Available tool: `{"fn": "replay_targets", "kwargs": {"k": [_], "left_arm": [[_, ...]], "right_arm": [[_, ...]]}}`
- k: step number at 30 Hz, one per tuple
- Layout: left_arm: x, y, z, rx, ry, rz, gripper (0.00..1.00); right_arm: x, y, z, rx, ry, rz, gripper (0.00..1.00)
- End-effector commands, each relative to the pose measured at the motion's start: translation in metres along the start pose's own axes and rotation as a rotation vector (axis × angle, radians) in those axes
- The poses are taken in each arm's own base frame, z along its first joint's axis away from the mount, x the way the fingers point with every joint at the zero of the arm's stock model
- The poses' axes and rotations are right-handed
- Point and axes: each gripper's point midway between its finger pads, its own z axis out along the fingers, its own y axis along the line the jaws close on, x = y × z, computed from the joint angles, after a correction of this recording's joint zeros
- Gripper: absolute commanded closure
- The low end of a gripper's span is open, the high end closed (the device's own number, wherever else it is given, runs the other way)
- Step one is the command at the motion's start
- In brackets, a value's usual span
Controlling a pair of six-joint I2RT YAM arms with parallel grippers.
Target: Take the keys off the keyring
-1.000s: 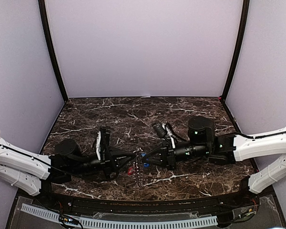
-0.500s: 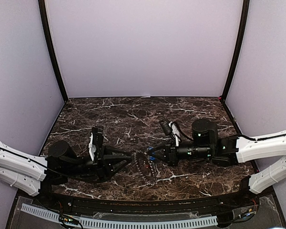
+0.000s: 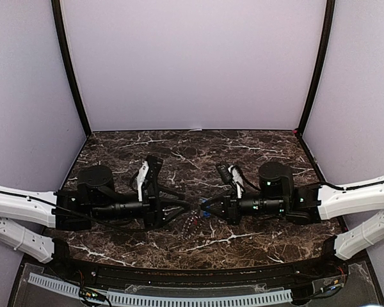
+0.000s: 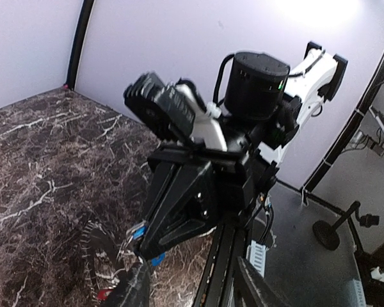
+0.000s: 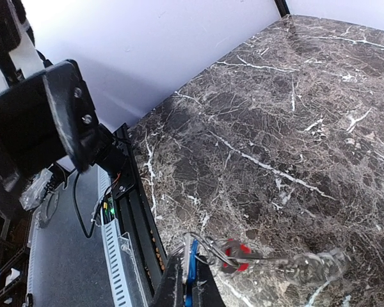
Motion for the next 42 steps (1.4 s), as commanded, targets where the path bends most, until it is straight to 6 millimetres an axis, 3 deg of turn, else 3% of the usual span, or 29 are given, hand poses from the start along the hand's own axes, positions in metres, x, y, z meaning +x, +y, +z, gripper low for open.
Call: {"fn": "replay_targets", "kwargs": {"k": [1, 7, 14, 19, 27, 34, 42], "left_arm": [[0.033, 0.017, 0.001, 0.002, 0.159, 0.025, 0.53], [0.028, 0.001, 0.004, 0.136, 0.152, 0.068, 0.51], [0.036, 0.009, 0.022, 0.119, 0.178, 0.065, 0.58], [0.029, 0.027, 0.026, 0.01, 0.144, 0.069, 0.64], [0.018, 0.03, 0.022, -0.01, 0.093, 0.097, 0.63], [0.015, 0.009, 0.027, 0.112, 0.099, 0.109, 0.64], [0.01, 0.023, 0.041, 0.033, 0.11, 0.13, 0.69]], "right_arm": [[-0.025, 0.019, -0.01, -0.072, -0.098, -0.035, 1.0], [-0.027, 0.026, -0.013, -0.102, -0.103, -0.033, 1.0], [-0.028, 0.029, -0.014, -0.123, -0.109, -0.03, 1.0], [-0.027, 0.031, -0.014, -0.132, -0.105, -0.032, 1.0], [-0.028, 0.035, -0.015, -0.155, -0.108, -0.038, 1.0], [-0.03, 0.037, -0.016, -0.164, -0.115, -0.039, 1.0], [-0.03, 0.042, -0.017, -0.188, -0.111, -0.041, 1.0]]}}
